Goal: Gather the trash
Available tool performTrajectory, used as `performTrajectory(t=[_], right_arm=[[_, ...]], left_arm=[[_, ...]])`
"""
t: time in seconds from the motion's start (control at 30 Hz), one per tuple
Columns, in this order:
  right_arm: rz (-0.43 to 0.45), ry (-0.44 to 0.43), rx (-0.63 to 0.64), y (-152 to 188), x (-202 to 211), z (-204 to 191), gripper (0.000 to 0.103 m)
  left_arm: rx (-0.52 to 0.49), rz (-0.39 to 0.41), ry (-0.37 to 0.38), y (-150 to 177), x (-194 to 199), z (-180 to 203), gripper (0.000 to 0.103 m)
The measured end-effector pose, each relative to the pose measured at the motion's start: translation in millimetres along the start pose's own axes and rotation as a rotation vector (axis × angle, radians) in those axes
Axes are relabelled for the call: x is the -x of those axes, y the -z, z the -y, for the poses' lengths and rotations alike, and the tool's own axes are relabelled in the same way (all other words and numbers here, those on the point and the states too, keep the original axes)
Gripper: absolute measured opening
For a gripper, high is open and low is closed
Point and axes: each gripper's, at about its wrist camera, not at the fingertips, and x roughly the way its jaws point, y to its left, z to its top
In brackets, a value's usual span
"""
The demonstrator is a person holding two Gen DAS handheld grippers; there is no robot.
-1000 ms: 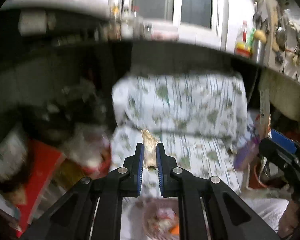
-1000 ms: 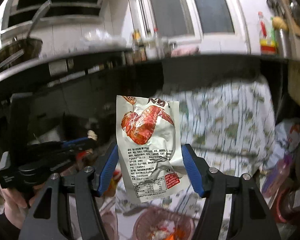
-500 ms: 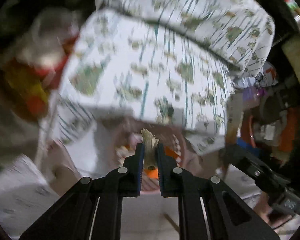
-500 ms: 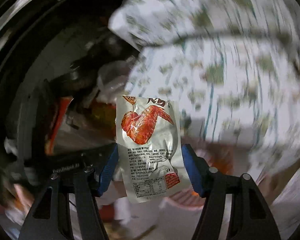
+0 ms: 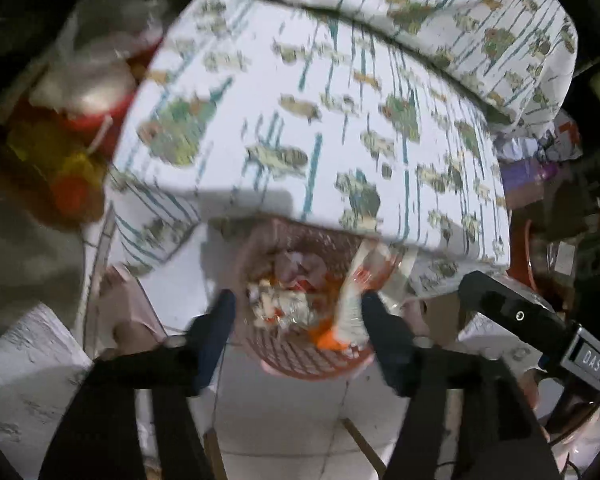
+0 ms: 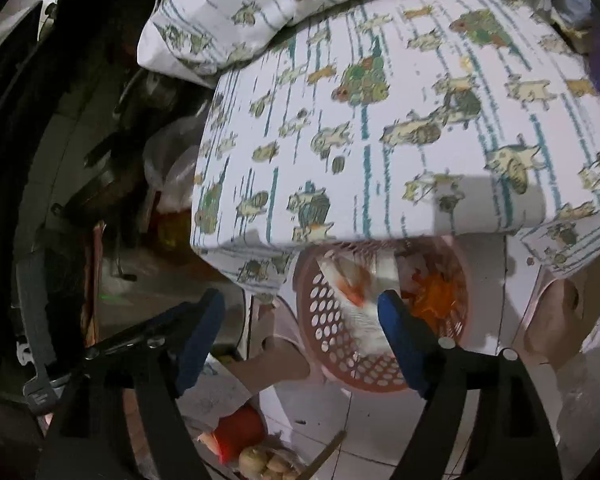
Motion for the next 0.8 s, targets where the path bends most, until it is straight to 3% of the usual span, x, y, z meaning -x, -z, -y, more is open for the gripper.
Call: performTrajectory(t=[0.13, 0.27, 0.5, 0.6, 0.63, 0.8], right_arm=[[0.076, 0.062, 0.033, -3, 15, -10, 0.078], [0.186, 0.118, 0.132, -2, 43, -38, 0.081], [0.430, 0.204, 0.339, 8, 126, -107, 0.089], [0.487, 0.297, 0.413, 10, 166, -142, 0.092], [0.491, 0.311, 0.437, 11, 178, -153, 0.092], [0.563, 0.313, 0.506, 25, 240, -203, 0.103]], left_arm=[[-0.024, 0.078, -0.064, -2, 19, 1, 0.069], [-0.083, 0.213, -0.137, 0, 55, 12, 0.070], [-0.171, 0.485, -0.210, 17, 152, 37, 0.075], [-0.218, 0.617, -0.265, 29, 199, 56, 0.081], [-0.221, 0.643, -0.261, 32, 217, 60, 0.086], [-0.211, 0.715, -0.267, 42, 277, 74, 0.088]])
